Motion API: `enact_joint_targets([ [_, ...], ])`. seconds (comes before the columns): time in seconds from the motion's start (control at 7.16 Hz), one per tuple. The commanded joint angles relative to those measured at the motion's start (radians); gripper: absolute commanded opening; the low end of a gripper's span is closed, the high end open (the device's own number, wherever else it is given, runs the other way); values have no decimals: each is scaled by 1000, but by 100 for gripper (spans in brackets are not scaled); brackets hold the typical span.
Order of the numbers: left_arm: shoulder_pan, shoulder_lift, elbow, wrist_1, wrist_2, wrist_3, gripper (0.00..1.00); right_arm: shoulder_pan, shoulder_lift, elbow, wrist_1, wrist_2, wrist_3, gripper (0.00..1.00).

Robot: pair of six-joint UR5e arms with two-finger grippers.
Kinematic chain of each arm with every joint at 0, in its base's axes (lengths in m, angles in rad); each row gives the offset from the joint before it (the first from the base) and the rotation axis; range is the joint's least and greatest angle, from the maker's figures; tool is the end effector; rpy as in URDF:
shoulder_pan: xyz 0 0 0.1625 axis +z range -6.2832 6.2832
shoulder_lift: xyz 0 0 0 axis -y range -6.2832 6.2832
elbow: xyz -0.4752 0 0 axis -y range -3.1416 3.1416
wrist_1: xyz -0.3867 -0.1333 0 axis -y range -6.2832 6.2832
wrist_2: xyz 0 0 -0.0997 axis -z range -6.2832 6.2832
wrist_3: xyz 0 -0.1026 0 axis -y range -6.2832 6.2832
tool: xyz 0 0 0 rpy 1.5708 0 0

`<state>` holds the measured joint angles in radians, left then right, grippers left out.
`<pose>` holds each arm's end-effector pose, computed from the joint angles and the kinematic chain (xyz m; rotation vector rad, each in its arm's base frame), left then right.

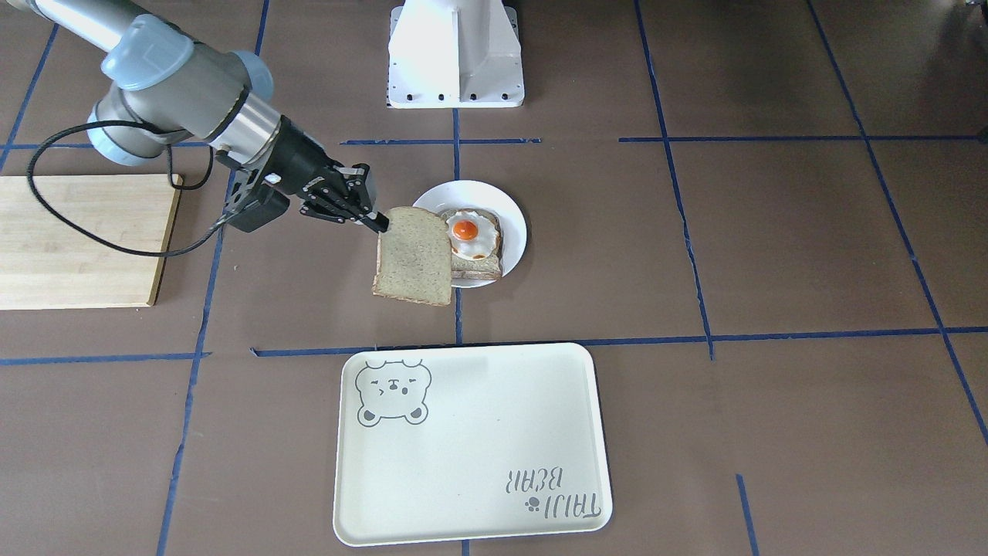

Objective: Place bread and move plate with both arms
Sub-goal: 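Lift the bread slice and carry it toward the white plate, then lower the bread onto the egg toast and open the right gripper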

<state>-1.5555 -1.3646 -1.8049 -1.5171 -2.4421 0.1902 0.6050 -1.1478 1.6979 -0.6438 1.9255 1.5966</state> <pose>-0.0489 -0.3880 0.6854 0.0521 0.8713 0.1811 -0.4625 -0.4386 0.3034 0.1415 -1.4811 0.2486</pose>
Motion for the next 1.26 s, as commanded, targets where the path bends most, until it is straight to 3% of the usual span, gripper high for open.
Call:
enact_joint_targets([
  [0.0, 0, -1, 1, 0, 0, 0, 100, -152, 11, 0, -2, -200, 17, 0],
  [0.28, 0, -1, 2, 0, 0, 0, 100, -243, 11, -7, -19, -308, 16, 0],
  [1.12, 0, -2, 2, 0, 0, 0, 100, -275, -15, -18, -39, -335, 11, 0],
])
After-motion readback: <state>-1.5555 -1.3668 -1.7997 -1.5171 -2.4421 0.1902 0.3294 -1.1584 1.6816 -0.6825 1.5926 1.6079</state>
